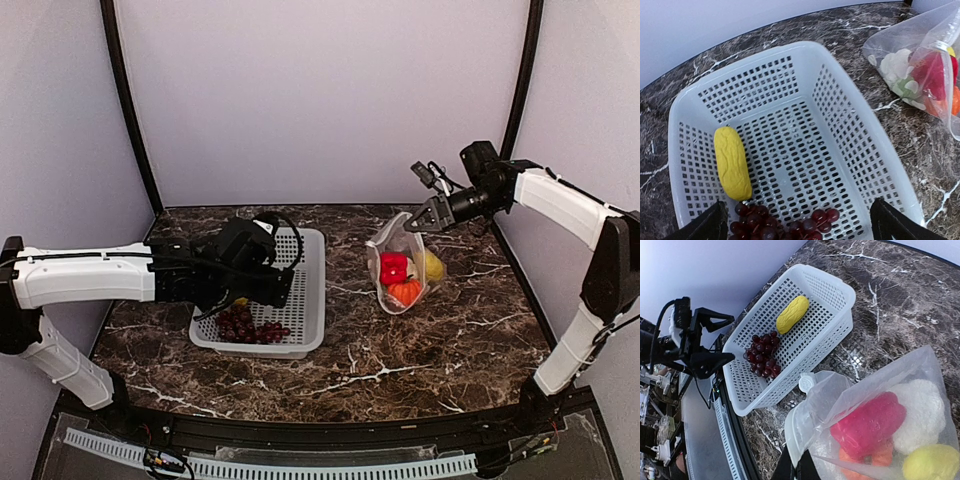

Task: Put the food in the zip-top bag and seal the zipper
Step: Pick up the fake fruit from the bin.

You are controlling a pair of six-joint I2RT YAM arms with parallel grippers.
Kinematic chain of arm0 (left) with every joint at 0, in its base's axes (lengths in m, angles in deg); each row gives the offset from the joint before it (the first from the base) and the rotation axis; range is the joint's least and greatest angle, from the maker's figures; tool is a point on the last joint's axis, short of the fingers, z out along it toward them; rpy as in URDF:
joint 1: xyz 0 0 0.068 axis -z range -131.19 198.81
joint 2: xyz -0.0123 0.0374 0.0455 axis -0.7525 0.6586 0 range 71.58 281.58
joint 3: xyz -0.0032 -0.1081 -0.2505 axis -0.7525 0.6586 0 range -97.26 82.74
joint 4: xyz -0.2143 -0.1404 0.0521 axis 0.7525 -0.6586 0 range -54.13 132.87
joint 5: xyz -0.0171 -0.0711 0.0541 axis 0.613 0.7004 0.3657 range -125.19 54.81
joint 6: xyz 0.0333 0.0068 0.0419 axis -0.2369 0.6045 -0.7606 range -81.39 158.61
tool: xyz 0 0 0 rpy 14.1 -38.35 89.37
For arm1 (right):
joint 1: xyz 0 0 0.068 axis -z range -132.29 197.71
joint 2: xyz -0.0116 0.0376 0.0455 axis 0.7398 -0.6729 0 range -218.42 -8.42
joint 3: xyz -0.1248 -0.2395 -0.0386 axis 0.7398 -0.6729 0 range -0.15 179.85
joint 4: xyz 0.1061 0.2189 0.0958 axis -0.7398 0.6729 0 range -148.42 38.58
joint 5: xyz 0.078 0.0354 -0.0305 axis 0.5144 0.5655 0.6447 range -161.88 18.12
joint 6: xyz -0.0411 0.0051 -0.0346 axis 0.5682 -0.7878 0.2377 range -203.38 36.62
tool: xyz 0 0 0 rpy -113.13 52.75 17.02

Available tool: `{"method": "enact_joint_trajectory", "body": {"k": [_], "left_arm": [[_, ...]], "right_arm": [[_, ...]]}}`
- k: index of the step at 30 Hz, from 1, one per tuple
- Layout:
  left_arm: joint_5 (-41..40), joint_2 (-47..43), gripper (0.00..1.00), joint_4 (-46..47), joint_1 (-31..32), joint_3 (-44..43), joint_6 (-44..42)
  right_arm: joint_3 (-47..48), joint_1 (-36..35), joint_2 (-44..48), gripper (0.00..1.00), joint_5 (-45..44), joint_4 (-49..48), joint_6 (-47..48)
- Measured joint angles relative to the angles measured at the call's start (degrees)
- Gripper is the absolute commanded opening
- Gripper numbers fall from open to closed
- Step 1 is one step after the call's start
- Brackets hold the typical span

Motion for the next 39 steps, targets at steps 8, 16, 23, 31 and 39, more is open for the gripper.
{"method": "enact_joint_trajectory", "body": {"k": [8,16,23,31,39], "left_arm": [[1.46,-0.81,0.99,-9.20,-5.01,0.83,5.05],[3.08,0.09,0.96,-11.34,-11.98,1.03,6.32],[5.16,9.46,0.84,-12.33,-16.44,-2.10,4.87],[13.55,11.96,0.76,-16.13,-16.35,-3.58,4.20],[21.07,8.46,0.71,-17.75,-16.04,0.63,0.68]], "right_arm": [[-4.28,-1.01,-0.87,0.00,3.30,-0.02,2.71],[-5.60,-1.01,-0.61,0.00,3.52,-0.72,3.65],[-6.47,-1.01,1.31,0.00,3.43,-0.92,3.69],[-7.37,-1.01,2.45,0.00,3.26,-1.05,3.85],[-7.37,-1.01,2.51,0.00,3.26,-1.07,3.82]]}}
